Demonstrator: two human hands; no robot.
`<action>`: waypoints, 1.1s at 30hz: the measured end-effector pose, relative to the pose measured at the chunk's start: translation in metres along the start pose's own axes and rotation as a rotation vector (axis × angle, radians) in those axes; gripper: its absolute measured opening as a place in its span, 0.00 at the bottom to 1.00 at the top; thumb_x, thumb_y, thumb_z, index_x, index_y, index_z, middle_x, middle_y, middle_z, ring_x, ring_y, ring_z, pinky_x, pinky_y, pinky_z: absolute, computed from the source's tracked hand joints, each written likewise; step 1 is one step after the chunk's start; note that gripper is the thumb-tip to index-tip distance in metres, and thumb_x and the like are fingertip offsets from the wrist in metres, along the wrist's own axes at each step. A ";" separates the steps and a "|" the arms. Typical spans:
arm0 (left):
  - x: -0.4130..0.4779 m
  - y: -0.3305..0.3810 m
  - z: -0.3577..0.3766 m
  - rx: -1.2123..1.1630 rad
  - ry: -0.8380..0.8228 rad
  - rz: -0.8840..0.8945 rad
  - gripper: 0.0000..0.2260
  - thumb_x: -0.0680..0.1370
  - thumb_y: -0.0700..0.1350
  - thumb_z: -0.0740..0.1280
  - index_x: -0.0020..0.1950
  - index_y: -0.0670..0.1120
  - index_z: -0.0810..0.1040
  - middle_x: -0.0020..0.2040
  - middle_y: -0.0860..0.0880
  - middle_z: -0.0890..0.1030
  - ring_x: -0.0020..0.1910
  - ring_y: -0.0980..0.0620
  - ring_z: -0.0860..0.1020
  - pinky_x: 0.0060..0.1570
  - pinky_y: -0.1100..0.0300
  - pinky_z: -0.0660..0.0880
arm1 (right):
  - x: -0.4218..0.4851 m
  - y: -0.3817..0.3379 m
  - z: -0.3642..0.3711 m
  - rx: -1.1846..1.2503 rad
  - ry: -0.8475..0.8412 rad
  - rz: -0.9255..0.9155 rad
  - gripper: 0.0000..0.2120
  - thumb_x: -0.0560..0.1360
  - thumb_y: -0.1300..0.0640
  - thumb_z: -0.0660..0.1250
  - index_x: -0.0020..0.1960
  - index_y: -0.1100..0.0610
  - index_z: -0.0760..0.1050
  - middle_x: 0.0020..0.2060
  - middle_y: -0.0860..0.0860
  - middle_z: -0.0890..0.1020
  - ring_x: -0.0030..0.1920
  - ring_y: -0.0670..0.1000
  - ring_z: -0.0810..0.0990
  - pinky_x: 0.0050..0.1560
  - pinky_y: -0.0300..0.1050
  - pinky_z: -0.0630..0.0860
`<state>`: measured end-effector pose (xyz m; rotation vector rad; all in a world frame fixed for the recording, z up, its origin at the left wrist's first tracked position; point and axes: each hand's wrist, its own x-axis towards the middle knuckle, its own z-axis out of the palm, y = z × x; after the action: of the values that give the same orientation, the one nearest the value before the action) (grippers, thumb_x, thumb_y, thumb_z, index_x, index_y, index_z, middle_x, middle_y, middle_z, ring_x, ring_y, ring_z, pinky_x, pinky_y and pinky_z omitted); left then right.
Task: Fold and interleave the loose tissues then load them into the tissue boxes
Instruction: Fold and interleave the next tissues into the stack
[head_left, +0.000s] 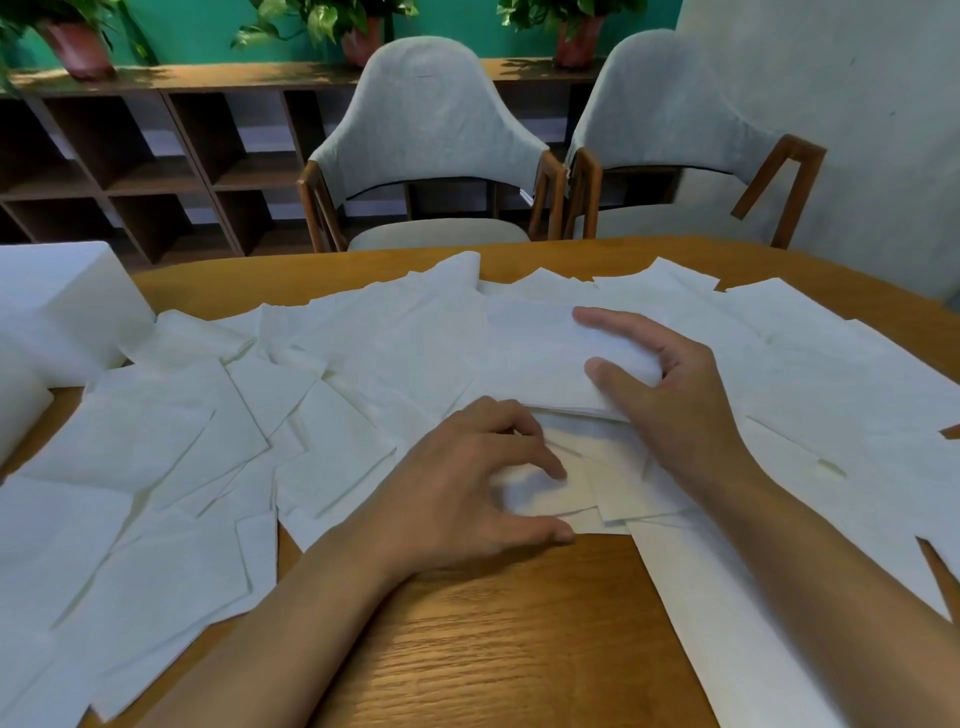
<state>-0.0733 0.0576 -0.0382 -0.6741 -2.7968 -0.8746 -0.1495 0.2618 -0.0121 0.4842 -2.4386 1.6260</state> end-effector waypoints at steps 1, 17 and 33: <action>0.000 0.000 0.000 -0.023 -0.001 -0.004 0.18 0.72 0.66 0.76 0.57 0.59 0.85 0.58 0.63 0.75 0.61 0.62 0.72 0.58 0.66 0.71 | -0.001 0.000 0.001 -0.001 -0.002 -0.007 0.15 0.80 0.56 0.69 0.62 0.40 0.78 0.58 0.25 0.73 0.58 0.23 0.69 0.54 0.18 0.67; 0.000 0.001 -0.010 -0.197 -0.078 -0.065 0.06 0.79 0.46 0.75 0.53 0.56 0.89 0.57 0.62 0.82 0.62 0.59 0.78 0.60 0.58 0.76 | -0.003 0.001 0.004 -0.008 -0.037 -0.018 0.16 0.80 0.56 0.68 0.62 0.38 0.77 0.63 0.34 0.76 0.59 0.27 0.70 0.54 0.17 0.66; 0.000 0.000 -0.007 -0.166 0.003 -0.001 0.05 0.80 0.47 0.74 0.54 0.52 0.89 0.54 0.59 0.85 0.57 0.61 0.81 0.56 0.61 0.77 | -0.004 0.000 0.004 -0.003 -0.054 -0.031 0.16 0.80 0.57 0.68 0.62 0.39 0.77 0.62 0.33 0.76 0.61 0.28 0.71 0.56 0.18 0.67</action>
<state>-0.0734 0.0540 -0.0321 -0.6931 -2.7432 -1.1166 -0.1460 0.2589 -0.0146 0.5699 -2.4583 1.6174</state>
